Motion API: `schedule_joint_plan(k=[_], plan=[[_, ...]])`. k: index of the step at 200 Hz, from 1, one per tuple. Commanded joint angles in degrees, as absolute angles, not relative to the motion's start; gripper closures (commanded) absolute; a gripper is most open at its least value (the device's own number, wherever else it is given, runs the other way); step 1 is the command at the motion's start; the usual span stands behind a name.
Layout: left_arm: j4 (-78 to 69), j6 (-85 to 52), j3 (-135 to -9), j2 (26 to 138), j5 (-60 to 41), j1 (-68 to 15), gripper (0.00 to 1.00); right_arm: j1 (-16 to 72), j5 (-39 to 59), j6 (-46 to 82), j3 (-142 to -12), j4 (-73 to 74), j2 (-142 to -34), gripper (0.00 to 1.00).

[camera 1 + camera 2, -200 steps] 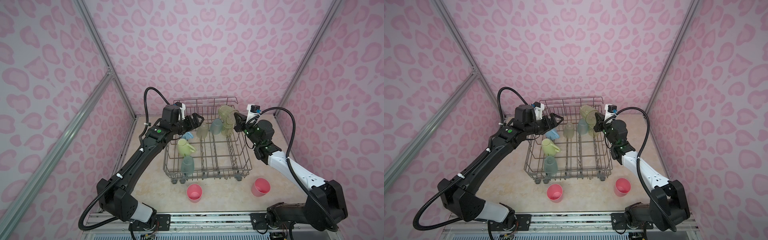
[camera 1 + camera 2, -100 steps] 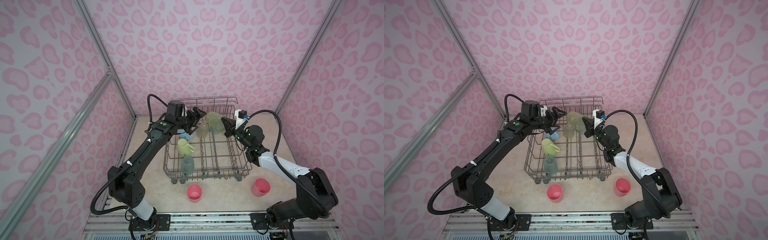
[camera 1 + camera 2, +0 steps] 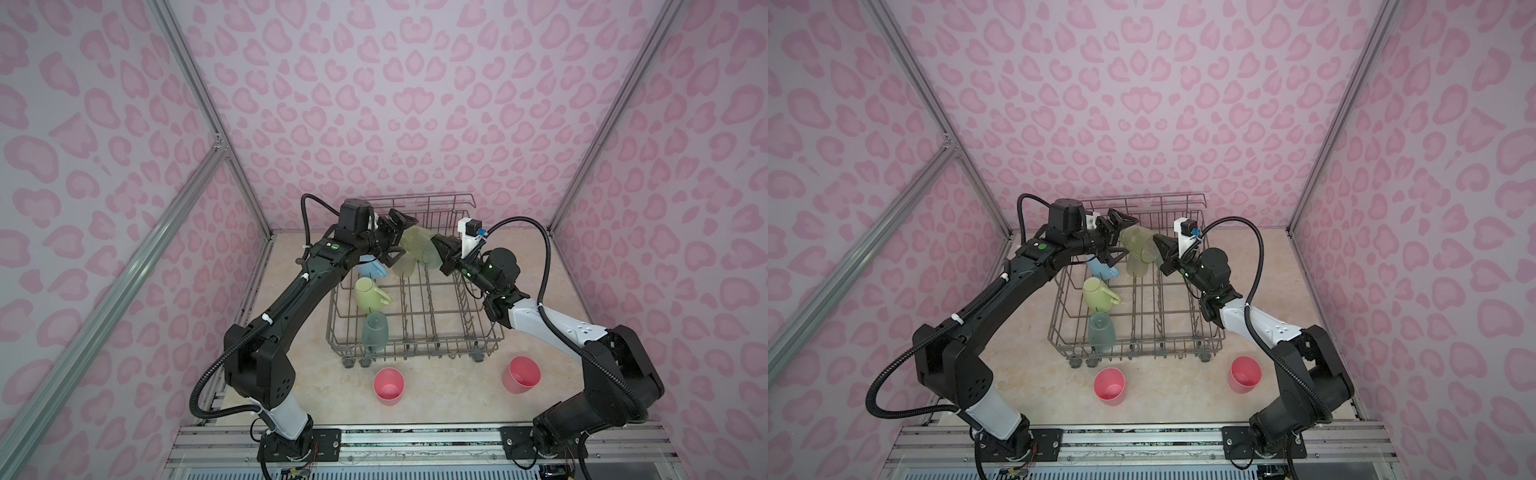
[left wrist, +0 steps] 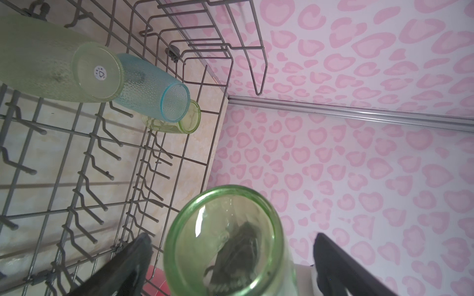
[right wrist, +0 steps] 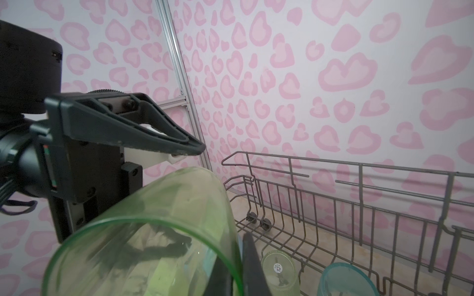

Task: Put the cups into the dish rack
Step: 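Bring the green cup toward the left gripper while the left reaches to grasp it, then close the left gripper on the green cup while the right opens and draws back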

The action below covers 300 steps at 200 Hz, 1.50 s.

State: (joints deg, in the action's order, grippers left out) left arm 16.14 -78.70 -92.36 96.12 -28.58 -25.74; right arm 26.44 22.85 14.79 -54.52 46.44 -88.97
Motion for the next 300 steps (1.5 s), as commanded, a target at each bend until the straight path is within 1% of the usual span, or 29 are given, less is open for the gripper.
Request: schedule_joint_plan(k=[1, 28, 43, 61, 83, 136, 145, 170, 191, 206, 221, 244, 284, 300], plan=[[12.32, -80.53, -92.61, 97.02, -29.67, -26.09, 0.01, 26.57, 24.09, 14.36, -55.31, 49.56, -89.9, 1.0], [10.58, -81.9, -92.63, 98.25, -30.43, -26.52, 0.05, 26.8, 24.14, 14.4, -55.91, 49.37, -90.71, 1.0], [9.55, -82.59, -92.15, 98.68, -30.5, -26.54, 0.13, 26.77, 24.25, 14.35, -56.23, 49.22, -90.96, 1.0], [8.0, -82.98, -91.45, 98.83, -30.6, -26.54, 0.18, 26.88, 24.06, 14.11, -56.52, 48.53, -91.05, 1.0], [6.71, -83.0, -91.21, 98.96, -30.59, -26.54, 0.29, 26.81, 23.62, 13.71, -56.71, 47.84, -91.03, 1.0], [4.99, -82.44, -90.96, 99.91, -31.03, -26.46, 0.38, 26.79, 23.01, 13.61, -56.8, 46.53, -91.02, 1.0], [4.84, -82.35, -90.95, 100.1, -31.2, -26.46, 0.38, 26.81, 22.86, 13.51, -56.72, 46.49, -90.97, 0.97], [4.28, -82.04, -91.04, 100.63, -31.41, -26.37, 0.39, 26.72, 22.26, 13.41, -56.77, 45.82, -90.7, 0.84], [4.24, -81.52, -91.4, 100.98, -31.35, -26.04, 0.4, 26.72, 22.21, 13.37, -56.78, 45.12, -90.38, 0.8], [4.55, -80.75, -91.75, 101.07, -31.07, -25.51, 0.41, 26.6, 22.15, 13.27, -56.5, 44.44, -90.07, 0.74], [5.1, -79.68, -91.91, 100.99, -30.38, -24.81, 0.42, 26.6, 21.93, 13.01, -56.23, 43.63, -89.53, 0.65], [5.53, -78.25, -91.93, 101.06, -29.34, -24.0, 0.43, 26.58, 21.22, 13.01, -55.72, 42.3, -88.82, 0.54], [5.94, -74.91, -92.46, 101.95, -27.64, -23.47, 0.44, 26.61, 20.39, 13.82, -55.3, 39.59, -87.53, 0.44], [6.05, -72.07, -92.42, 101.83, -26.0, -23.44, 0.45, 25.9, 19.2, 15.59, -56.42, 34.33, -86.24, 0.42]])
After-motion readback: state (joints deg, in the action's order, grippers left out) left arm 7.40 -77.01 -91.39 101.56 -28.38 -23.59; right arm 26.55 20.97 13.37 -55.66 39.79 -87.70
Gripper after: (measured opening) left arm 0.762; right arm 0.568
